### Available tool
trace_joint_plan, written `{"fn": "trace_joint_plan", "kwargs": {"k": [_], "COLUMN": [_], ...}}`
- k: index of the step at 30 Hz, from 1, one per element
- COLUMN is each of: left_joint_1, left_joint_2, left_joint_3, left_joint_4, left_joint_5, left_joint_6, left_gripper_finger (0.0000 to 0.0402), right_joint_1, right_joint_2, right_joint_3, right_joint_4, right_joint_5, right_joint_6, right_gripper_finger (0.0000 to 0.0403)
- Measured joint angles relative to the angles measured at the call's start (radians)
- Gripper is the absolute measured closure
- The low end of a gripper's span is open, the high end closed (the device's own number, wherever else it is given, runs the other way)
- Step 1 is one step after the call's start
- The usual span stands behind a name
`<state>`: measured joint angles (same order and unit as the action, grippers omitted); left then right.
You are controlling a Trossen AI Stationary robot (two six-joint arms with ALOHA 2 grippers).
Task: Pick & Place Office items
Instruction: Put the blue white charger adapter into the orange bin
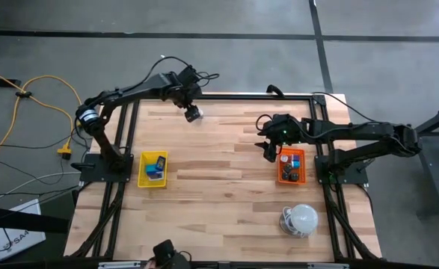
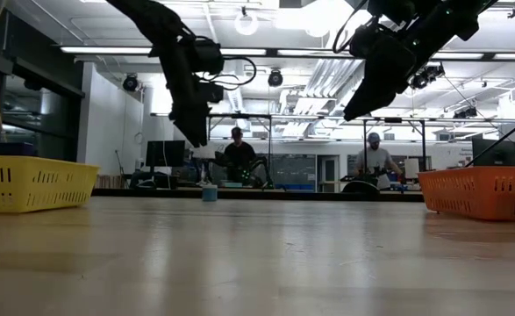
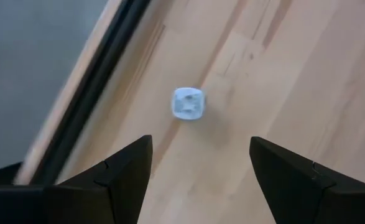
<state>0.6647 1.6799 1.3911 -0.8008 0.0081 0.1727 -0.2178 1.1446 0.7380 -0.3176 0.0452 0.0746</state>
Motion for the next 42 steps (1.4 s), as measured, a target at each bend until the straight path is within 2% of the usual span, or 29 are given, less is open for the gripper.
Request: {"fn": "trace_joint_plan", "kwargs": {"k": [7, 13, 19, 33, 42], "left_joint_1": [0.030, 0.074, 0.100, 0.077, 0.079], "left_joint_2": [0.052, 0.106, 0.118, 0.180, 0.221], "left_joint_3": [0.031, 0.031, 0.031, 0.031, 0.031], "left_joint_4": [-0.020, -0.010, -0.005, 0.043, 0.079], "left_joint_5": [-0.008, 0.077, 0.095, 0.118, 0.106], "left_joint_6": [0.075, 0.135, 0.192, 0.497, 0.396], "left_gripper_finger": [0.0139, 0.0139, 0.0139, 0.0139, 0.0139], "right_joint_1": [0.000, 0.000, 0.000, 0.000, 0.000], "right_joint_2": [0.000, 0.000, 0.000, 0.000, 0.000], "right_joint_3": [0.000, 0.000, 0.000, 0.000, 0.000], "right_joint_4": [0.003, 0.008, 0.008, 0.010, 0.020], "right_joint_5": [0.000, 0.000, 0.000, 0.000, 0.000], "right_joint_6": [0.000, 0.000, 0.000, 0.000, 0.000], "right_gripper_finger": [0.0207, 0.0207, 0.0207, 0.0207, 0.0207]}}
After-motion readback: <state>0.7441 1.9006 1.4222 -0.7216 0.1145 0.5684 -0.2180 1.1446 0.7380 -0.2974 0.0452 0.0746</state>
